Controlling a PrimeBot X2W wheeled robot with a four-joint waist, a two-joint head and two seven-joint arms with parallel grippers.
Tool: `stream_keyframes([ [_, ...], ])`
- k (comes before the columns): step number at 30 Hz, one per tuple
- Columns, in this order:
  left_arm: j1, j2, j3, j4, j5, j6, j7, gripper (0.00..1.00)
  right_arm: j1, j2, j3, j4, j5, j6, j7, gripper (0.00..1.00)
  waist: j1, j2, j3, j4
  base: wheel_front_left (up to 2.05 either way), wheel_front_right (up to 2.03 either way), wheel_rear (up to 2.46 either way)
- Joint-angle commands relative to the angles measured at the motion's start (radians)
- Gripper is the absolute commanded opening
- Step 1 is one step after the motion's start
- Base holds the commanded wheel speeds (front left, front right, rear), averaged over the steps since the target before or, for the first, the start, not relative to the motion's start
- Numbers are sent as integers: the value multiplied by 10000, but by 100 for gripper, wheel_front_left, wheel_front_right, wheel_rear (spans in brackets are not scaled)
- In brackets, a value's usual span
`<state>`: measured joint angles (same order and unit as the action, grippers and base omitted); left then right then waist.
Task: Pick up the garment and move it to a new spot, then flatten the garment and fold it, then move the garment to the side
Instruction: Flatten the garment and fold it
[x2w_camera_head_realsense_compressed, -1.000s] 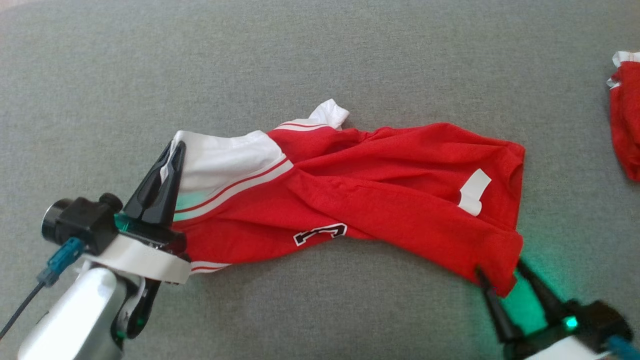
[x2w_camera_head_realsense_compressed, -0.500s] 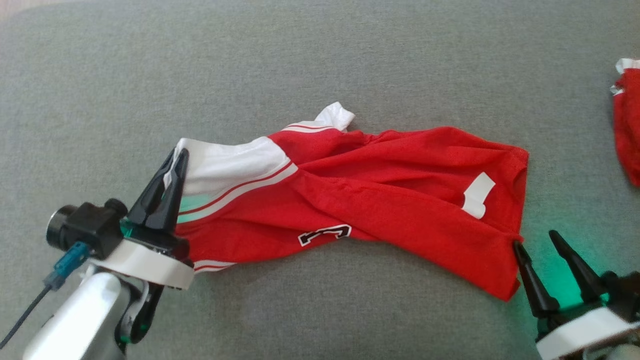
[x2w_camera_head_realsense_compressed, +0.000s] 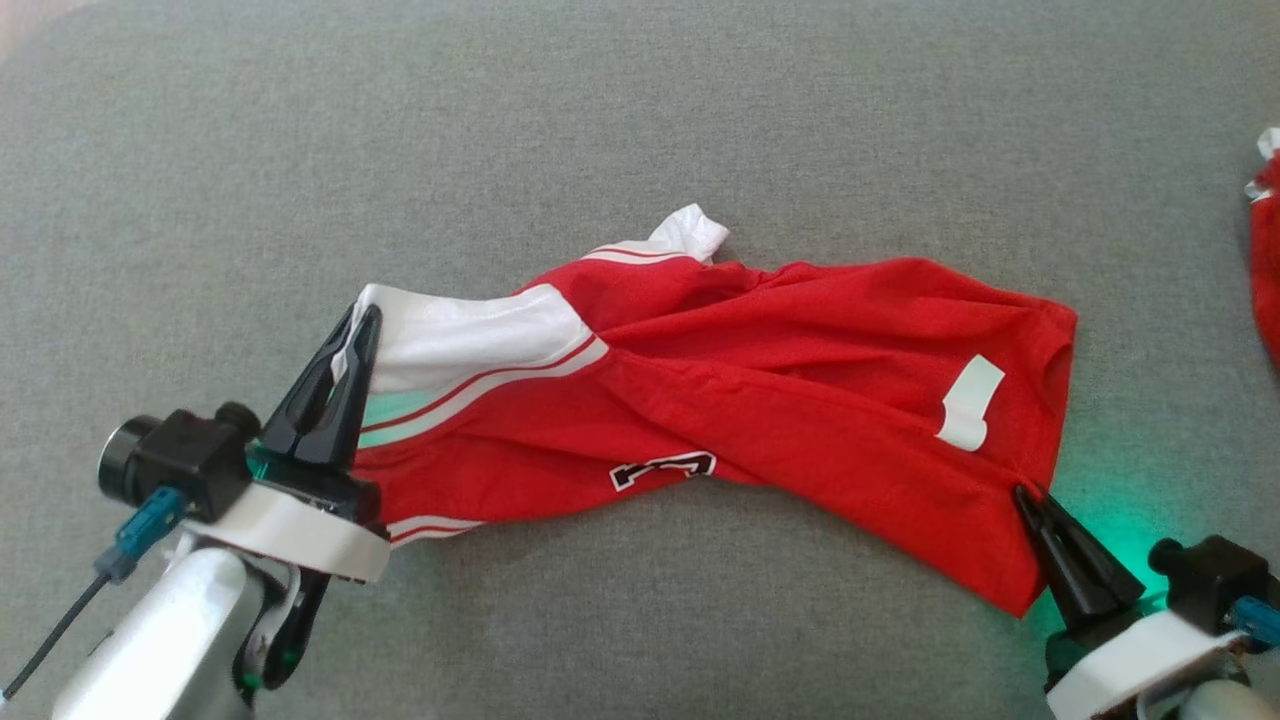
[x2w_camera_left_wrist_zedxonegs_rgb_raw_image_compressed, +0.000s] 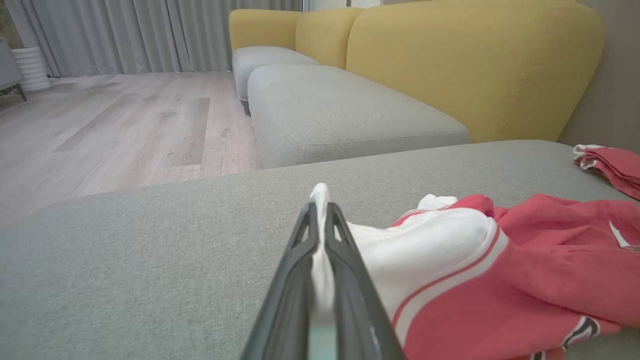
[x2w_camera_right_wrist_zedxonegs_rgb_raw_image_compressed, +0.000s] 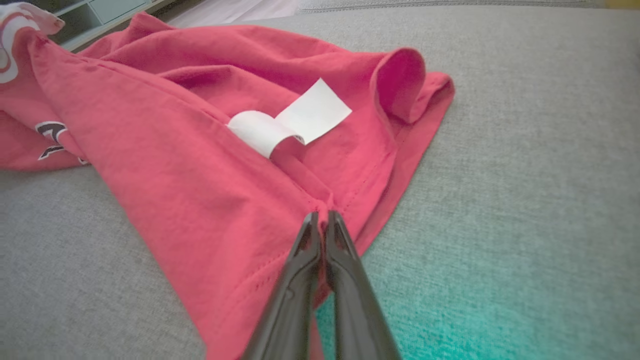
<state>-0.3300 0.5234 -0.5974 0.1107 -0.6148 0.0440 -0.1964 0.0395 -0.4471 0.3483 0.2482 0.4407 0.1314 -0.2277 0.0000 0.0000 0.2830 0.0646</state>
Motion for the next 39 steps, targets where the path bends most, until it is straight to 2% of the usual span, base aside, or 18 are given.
stream_keyframes([
  [1, -395, 320, 476, -249, 41, 55, -136, 0, -107, -448, 106, -215, 6, -7, -128, 0, 0, 0, -86, -16, 0, 0, 0],
  [6, -389, 482, 573, -495, 139, 73, -265, 0, -38, -650, -790, -572, -587, -7, -269, 0, 0, 0, -395, -118, 0, 0, 0],
  [12, -653, 896, 859, -1559, 559, -32, -488, 0, 31, -845, -2713, -1810, -1927, -7, -332, 0, 0, 0, -822, -368, 0, 0, 0],
  [16, -835, 1005, 1197, -2343, 924, 34, -595, 0, 92, -590, -4012, -2986, -3028, -7, -337, 0, 0, 0, -1013, -538, 0, 0, 0],
  [21, -1235, 1032, 1510, -2896, 1437, 30, -637, 0, 53, -278, -5007, -4142, -3781, -7, -338, 0, 0, 0, -1195, -628, 0, 0, 0],
  [25, -1901, 1183, 1805, -3302, 1804, -161, -647, 0, -160, -377, -5554, -5041, -4160, -7, -211, 0, 0, 0, -1382, -720, 0, 0, 0],
  [28, -2621, 1342, 1942, -3460, 1821, -467, -602, 0, -582, -759, -5744, -5386, -4038, -7, 73, 0, 0, 0, -1510, -782, 0, 0, 0],
  [32, -4059, 1510, 2111, -3362, 1681, -942, -182, 0, -1736, -1635, -5610, -5354, -3638, -7, 521, 0, 0, 0, -1554, -879, 0, 0, 0],
  [35, -5344, 1470, 2047, -2812, 1505, -1270, 252, 0, -3071, -2391, -4917, -4776, -3171, -7, 819, 0, 0, 0, -1411, -944, 0, 0, 0],
  [39, -7239, 1406, 1521, -1506, 1651, -1594, 720, 0, -5296, -2922, -3453, -3646, -2525, -7, 1224, 0, 0, 0, -837, -952, 0, 0, 0],
])
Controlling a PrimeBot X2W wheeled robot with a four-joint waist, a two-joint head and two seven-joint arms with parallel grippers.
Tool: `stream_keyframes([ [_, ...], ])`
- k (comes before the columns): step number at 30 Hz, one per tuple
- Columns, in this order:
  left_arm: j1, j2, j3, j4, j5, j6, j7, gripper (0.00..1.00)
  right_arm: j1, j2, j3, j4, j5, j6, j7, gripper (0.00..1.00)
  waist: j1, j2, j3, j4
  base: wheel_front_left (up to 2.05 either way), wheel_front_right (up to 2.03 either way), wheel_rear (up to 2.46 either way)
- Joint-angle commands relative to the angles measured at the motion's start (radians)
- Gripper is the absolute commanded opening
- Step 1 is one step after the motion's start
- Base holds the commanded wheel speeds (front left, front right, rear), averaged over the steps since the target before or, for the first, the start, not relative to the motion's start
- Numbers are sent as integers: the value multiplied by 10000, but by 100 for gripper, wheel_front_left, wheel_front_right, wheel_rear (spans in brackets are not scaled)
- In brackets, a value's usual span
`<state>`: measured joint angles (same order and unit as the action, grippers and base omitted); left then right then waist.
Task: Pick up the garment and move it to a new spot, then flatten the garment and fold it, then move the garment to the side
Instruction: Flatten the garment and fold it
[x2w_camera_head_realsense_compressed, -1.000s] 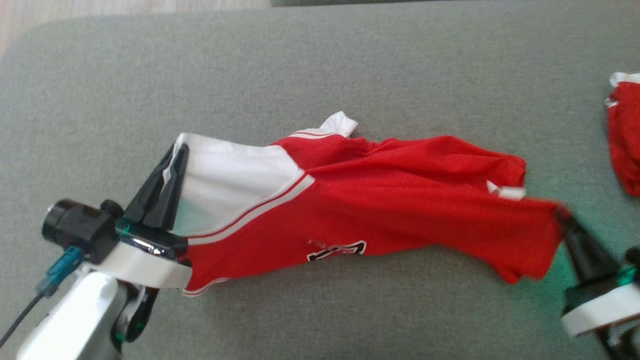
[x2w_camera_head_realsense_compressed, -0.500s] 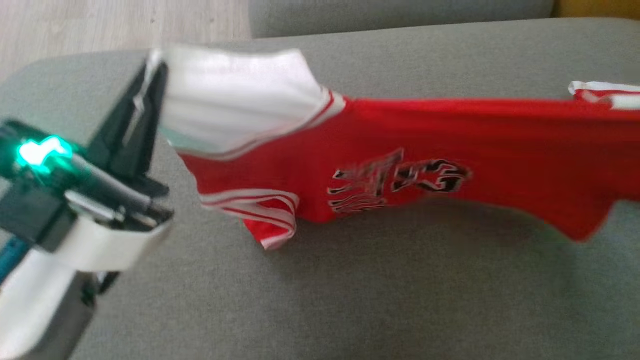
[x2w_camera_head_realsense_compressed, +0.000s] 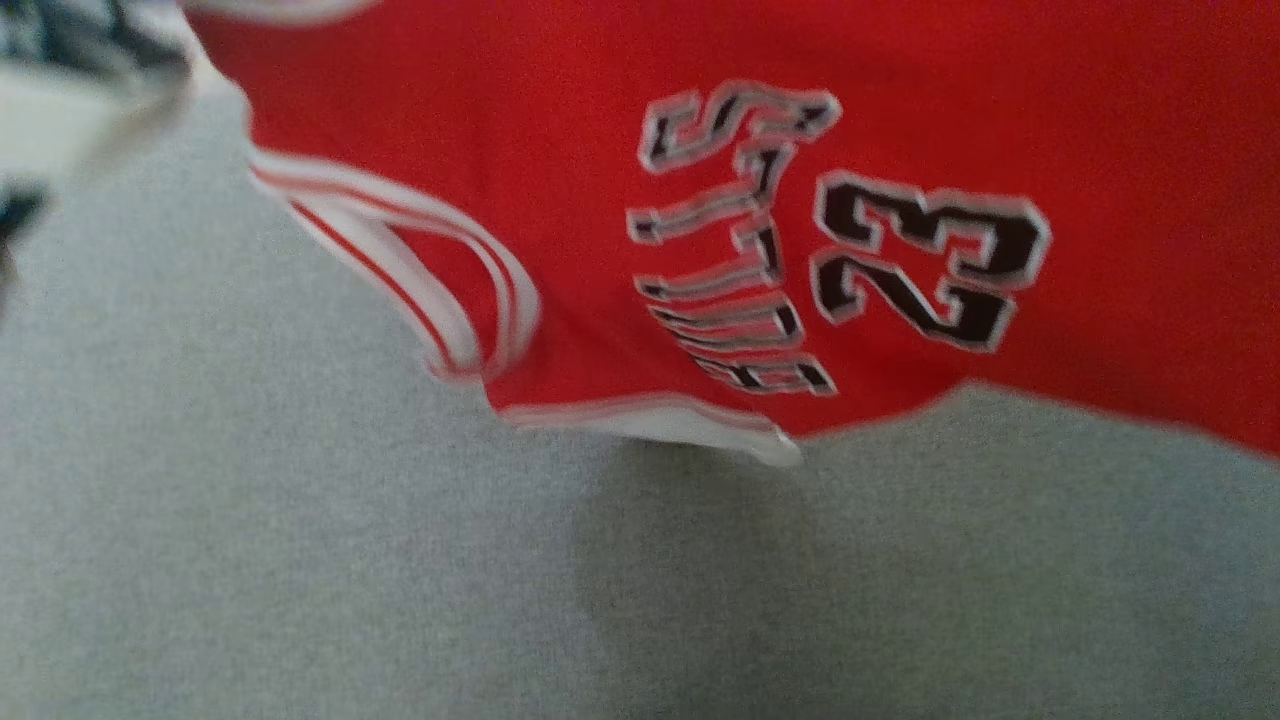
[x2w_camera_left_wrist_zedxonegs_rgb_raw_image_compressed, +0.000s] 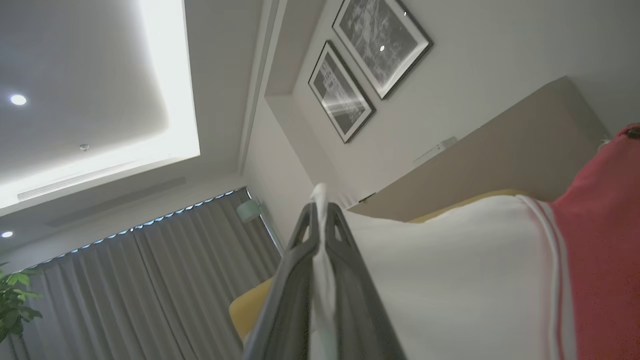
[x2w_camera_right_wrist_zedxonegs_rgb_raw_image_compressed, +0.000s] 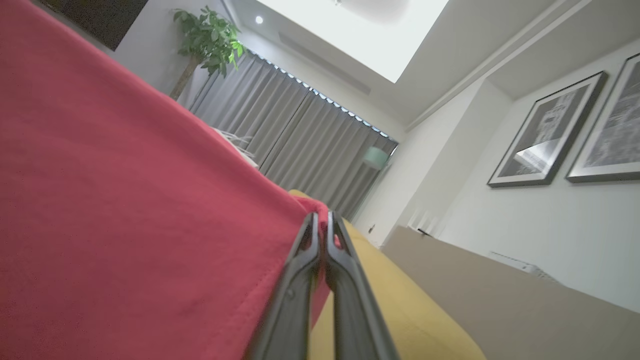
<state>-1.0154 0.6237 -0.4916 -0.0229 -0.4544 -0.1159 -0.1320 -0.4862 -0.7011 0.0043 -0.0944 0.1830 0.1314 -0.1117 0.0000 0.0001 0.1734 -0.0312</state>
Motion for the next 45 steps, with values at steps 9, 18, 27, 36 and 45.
stream_keyframes([
  [9, -4479, -3, -1095, 3417, 1076, -142, -406, 0, -5273, -453, 3163, 3273, 923, -7, -43, 0, 0, -1, 2529, 327, 0, 0, 0],
  [18, -6118, -830, -917, 4268, 1869, -11, -1289, 0, -8007, -56, 3816, 5696, -314, -7, -1345, 0, 0, -1, 3898, 746, 0, 0, 0],
  [27, -2488, -385, -1031, 2442, 1888, -117, -1295, 0, -6430, 201, 4824, 6563, 406, -7, -1493, 0, 0, -1, 4037, 1070, 0, 0, 0],
  [36, 4042, -123, -801, 449, 2001, 433, -1296, 0, -1709, -1037, 5013, 4660, 2265, -7, -1499, 0, 0, -1, 2666, 1143, 0, 0, 0],
  [45, 7562, -883, -305, -298, 2141, 599, -1297, 0, 2765, -1522, 3973, 2947, 2827, -7, -1500, 0, 0, -1, 1746, 1111, 0, 0, 0],
])
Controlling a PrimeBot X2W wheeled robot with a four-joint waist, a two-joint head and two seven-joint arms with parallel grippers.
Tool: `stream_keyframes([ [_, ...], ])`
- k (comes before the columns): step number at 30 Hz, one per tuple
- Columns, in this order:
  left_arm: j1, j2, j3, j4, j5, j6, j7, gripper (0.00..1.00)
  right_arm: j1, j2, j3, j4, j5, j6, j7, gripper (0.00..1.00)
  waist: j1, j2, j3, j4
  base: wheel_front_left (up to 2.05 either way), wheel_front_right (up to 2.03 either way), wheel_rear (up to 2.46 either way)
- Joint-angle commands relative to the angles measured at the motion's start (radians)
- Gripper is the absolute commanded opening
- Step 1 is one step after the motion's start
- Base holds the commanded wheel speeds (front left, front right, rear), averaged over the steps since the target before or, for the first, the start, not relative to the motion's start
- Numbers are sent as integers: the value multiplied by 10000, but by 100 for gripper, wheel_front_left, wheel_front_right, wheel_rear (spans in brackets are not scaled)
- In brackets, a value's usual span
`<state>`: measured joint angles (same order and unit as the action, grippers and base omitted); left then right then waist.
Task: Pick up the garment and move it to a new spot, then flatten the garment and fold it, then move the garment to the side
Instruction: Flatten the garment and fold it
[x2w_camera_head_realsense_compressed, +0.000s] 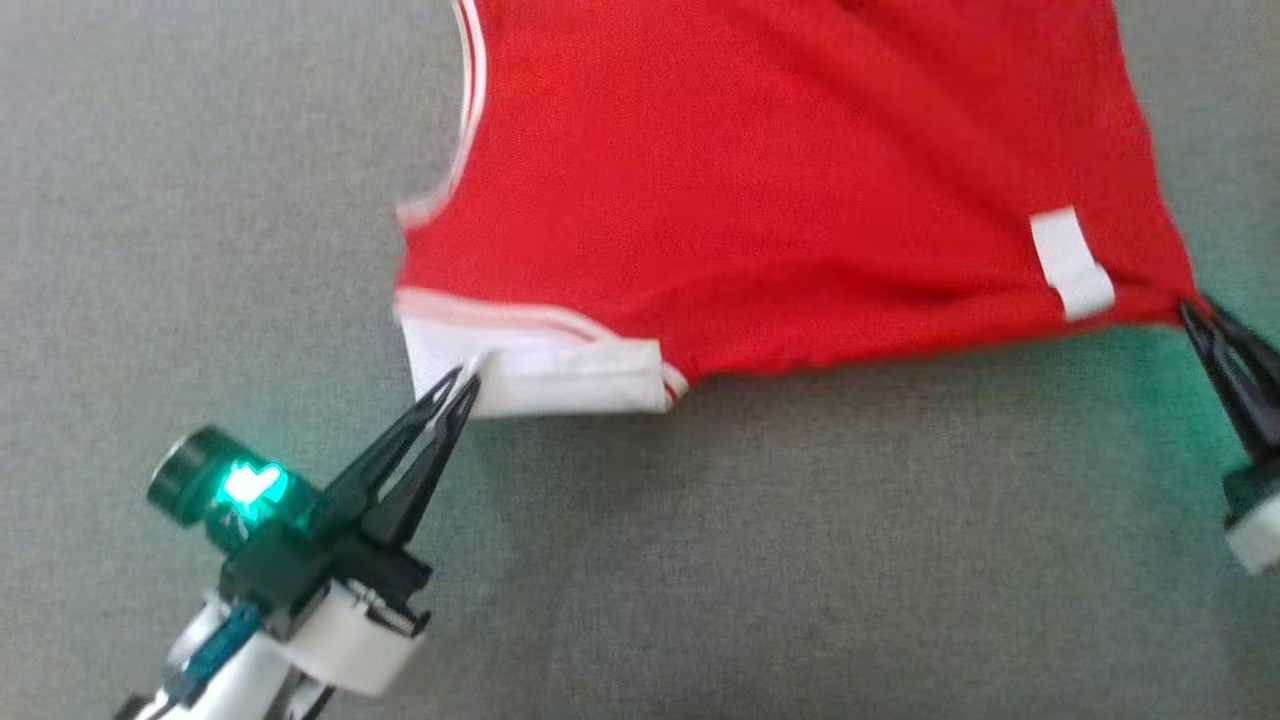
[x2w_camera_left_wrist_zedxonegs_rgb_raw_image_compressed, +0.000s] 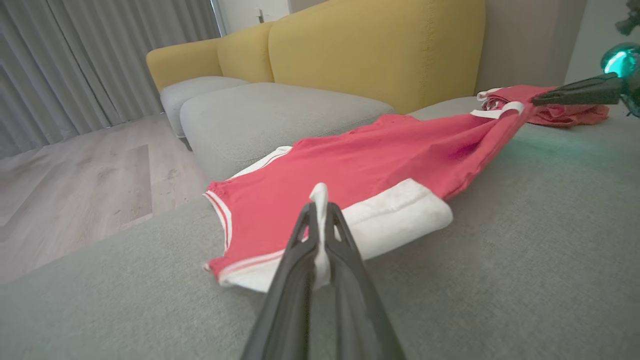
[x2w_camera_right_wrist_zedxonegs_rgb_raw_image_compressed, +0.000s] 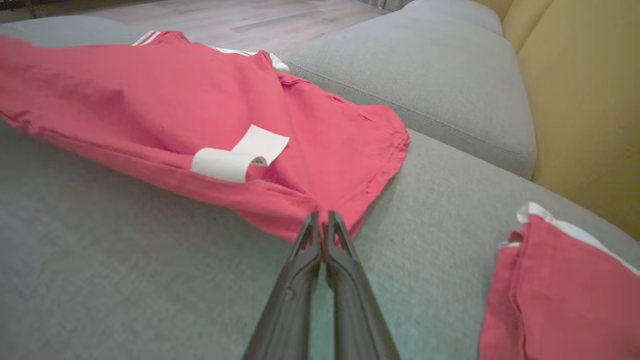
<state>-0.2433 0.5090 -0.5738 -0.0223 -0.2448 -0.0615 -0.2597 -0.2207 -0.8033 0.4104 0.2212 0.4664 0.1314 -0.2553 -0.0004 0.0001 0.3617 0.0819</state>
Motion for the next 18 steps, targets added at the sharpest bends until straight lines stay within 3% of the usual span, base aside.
stream_keyframes([
  [1, 78, 196, 618, -353, 60, 53, -20, 0, 471, -468, -262, -336, -53, -7, -63, 0, 4, -1, -229, -26, 0, 0, 0],
  [9, 2016, -8, 1262, -889, 137, -133, -20, 0, 3311, 266, -2096, -1381, -650, -7, -64, 0, 4, -1, -858, -266, 0, 0, 0],
  [18, 1345, -19, 1497, -817, 389, -507, -20, 0, 3004, 753, -2230, -1407, -973, -7, 112, 0, 4, -1, -776, -368, 0, 0, 0],
])
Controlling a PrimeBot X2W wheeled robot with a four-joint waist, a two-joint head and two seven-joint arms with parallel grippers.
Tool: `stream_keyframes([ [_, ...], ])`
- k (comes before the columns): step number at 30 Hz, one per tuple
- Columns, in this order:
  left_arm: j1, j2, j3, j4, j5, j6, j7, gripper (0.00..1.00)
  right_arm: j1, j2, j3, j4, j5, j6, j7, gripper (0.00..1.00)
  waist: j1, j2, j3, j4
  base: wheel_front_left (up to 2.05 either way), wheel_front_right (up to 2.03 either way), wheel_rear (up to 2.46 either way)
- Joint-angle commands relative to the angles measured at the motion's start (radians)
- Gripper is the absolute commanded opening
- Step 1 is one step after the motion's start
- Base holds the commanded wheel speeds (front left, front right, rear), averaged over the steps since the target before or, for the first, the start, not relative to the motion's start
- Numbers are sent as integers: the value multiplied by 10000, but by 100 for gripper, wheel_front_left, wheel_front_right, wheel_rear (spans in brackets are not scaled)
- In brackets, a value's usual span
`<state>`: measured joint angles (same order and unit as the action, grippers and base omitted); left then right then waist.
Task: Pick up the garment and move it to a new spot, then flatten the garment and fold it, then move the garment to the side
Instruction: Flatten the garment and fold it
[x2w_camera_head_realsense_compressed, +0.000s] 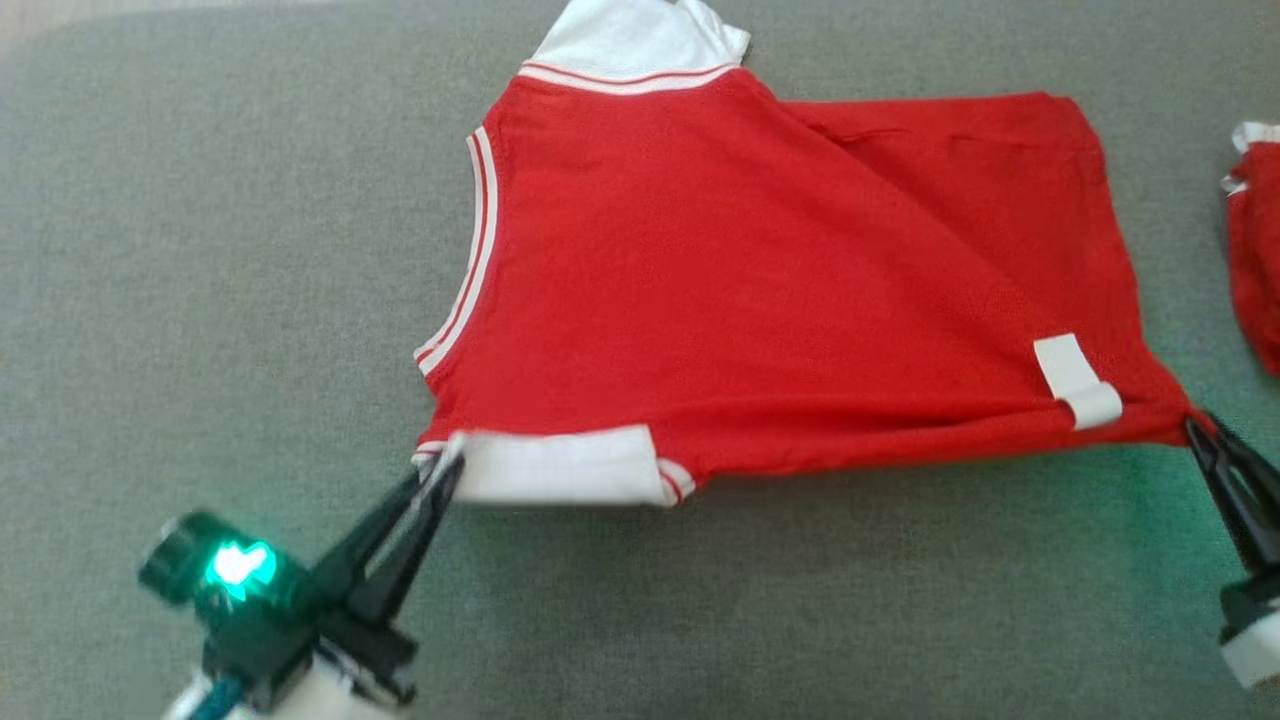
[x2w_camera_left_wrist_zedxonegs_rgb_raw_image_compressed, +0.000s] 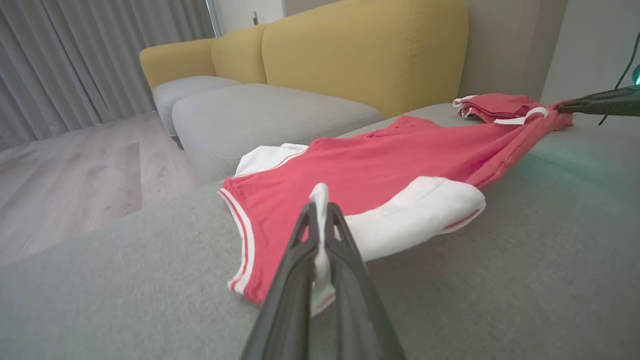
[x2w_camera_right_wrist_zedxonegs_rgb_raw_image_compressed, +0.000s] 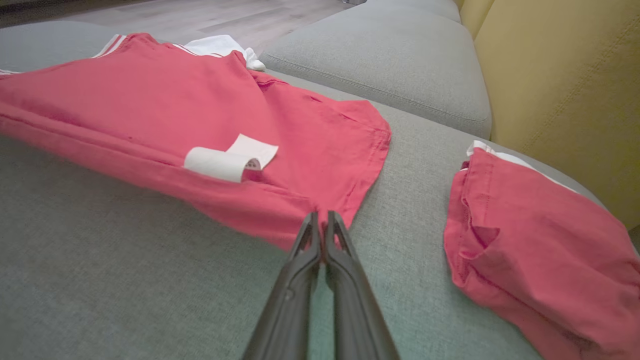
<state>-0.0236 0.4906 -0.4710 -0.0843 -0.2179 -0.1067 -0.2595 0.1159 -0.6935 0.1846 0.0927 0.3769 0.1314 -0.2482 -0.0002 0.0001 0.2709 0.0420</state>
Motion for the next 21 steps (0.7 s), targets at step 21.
stream_keyframes([
  [21, -6031, -468, -280, 2177, 260, -237, -22, 0, -3660, -194, 781, 1403, -284, -7, 409, 0, 2, -1, 1824, -9, 0, 0, 0],
])
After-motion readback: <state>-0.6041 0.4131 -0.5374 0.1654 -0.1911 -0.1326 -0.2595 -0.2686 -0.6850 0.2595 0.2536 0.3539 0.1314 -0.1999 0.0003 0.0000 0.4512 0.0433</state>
